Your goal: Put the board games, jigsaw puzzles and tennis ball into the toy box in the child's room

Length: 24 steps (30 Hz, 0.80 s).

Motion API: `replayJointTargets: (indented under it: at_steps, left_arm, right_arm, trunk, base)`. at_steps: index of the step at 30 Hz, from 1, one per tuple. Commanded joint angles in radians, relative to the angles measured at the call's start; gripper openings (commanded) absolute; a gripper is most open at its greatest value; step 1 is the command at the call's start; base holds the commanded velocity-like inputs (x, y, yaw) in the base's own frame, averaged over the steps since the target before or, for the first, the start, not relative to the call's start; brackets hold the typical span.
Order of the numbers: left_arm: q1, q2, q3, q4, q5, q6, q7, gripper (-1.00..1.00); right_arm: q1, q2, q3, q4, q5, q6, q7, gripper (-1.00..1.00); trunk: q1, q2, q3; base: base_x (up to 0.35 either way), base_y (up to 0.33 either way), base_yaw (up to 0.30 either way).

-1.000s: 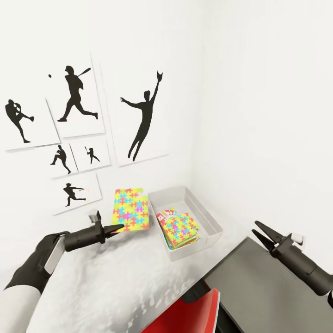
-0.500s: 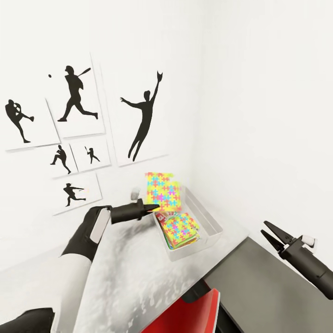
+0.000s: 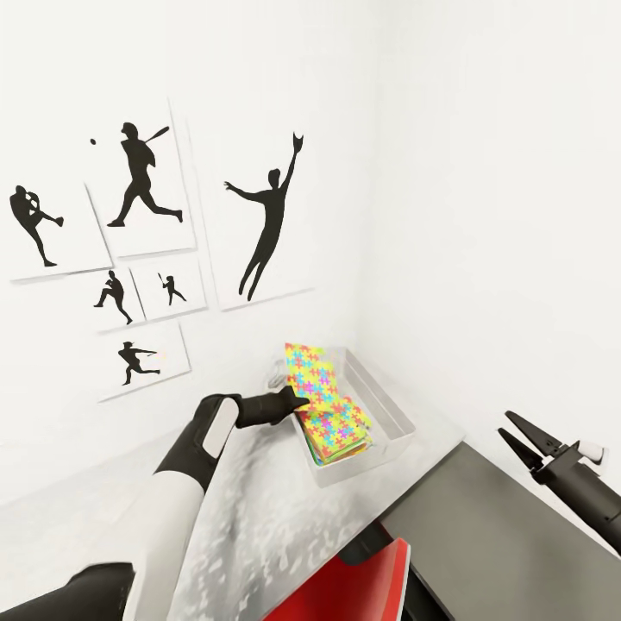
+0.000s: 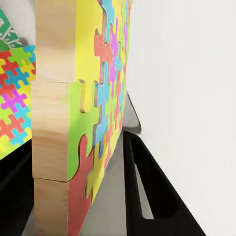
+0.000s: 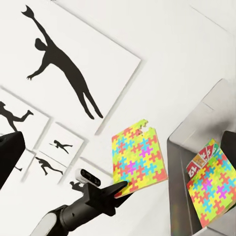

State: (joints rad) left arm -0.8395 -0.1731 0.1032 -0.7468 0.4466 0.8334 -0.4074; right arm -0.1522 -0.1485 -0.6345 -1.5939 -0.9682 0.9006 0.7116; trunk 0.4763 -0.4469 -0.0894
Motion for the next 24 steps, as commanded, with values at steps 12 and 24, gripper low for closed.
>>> replayJointTargets:
  at_steps: [12, 24]
  left_arm:
    - [-0.003, -0.001, -0.020, 0.009, 0.073, -0.002, -0.007, -1.00]
    - [-0.003, -0.001, -0.349, 0.012, 0.410, -0.144, -0.002, -1.00]
  right_arm:
    - [-0.001, 0.001, -0.001, -0.001, -0.004, 0.008, 0.003, 1.00]
    - [-0.001, 0.004, 0.003, -0.001, 0.001, 0.007, 0.003, 1.00]
  trunk:
    - [0.001, -0.002, -0.012]
    - [0.001, -0.002, -0.032]
  base:
    - [0.000, 0.000, 0.000]
    - [0.000, 0.000, 0.000]
